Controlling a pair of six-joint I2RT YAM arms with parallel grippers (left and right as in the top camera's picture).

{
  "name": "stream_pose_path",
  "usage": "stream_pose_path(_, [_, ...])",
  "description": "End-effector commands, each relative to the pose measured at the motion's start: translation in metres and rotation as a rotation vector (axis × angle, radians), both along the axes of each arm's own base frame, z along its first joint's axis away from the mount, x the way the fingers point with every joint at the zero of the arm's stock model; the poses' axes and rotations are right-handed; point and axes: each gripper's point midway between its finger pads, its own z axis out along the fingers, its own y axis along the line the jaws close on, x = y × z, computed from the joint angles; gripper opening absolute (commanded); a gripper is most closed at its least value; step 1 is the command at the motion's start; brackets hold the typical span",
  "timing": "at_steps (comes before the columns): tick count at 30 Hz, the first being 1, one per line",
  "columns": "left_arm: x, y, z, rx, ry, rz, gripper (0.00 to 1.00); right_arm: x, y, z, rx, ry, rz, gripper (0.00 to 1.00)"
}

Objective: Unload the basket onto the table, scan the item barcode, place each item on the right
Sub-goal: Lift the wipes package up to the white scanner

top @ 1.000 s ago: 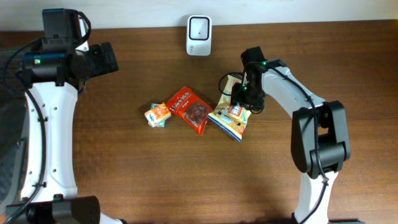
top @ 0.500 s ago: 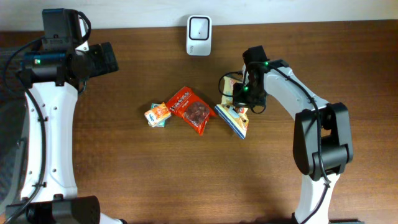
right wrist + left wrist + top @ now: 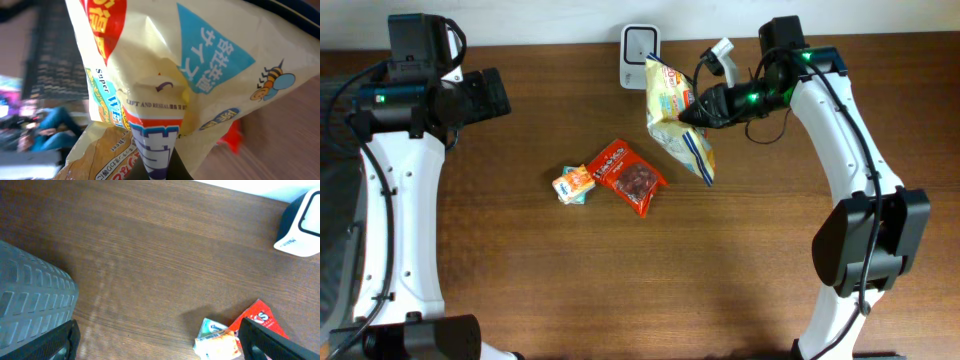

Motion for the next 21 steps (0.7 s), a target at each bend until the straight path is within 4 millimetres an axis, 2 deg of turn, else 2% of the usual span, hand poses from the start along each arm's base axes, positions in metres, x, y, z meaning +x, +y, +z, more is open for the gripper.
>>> stream_pose_path(1, [0.000,0.001,-0.002,0.000,0.006,-0.003,0.99,-0.012,0.013,0.045,0.209,-0.057,0.085,0.04])
stream_pose_path(3, [0.000,0.001,-0.002,0.000,0.006,-0.003,0.99,-0.015,0.017,0.064,0.284,-0.044,0.099,0.04])
stream_pose_path(7, [0.000,0.001,-0.002,0.000,0.006,-0.003,0.99,-0.013,0.021,0.102,0.323,-0.086,0.109,0.04])
stream_pose_path(9, [0.000,0.001,-0.002,0.000,0.006,-0.003,0.99,-0.011,0.023,0.121,0.306,-0.120,0.100,0.04])
stream_pose_path(10, [0.000,0.001,-0.002,0.000,0.006,-0.003,0.99,-0.005,0.023,0.123,0.257,-0.137,0.071,0.04])
stream_pose_path(13, [0.000,0.001,-0.002,0.000,0.006,-0.003,0.99,0.026,0.017,0.114,-0.034,-0.200,-0.139,0.04])
stream_pose_path(16, [0.000,0.001,-0.002,0.000,0.006,-0.003,0.99,0.054,0.008,0.104,-0.358,-0.337,-0.357,0.04])
stream_pose_path(19, [0.000,0.001,-0.002,0.000,0.006,-0.003,0.99,0.077,-0.002,0.096,-0.614,-0.465,-0.521,0.04])
stream_pose_path(21, [0.000,0.001,-0.002,0.000,0.006,-0.003,0.99,0.093,-0.006,0.082,-0.774,-0.540,-0.587,0.04])
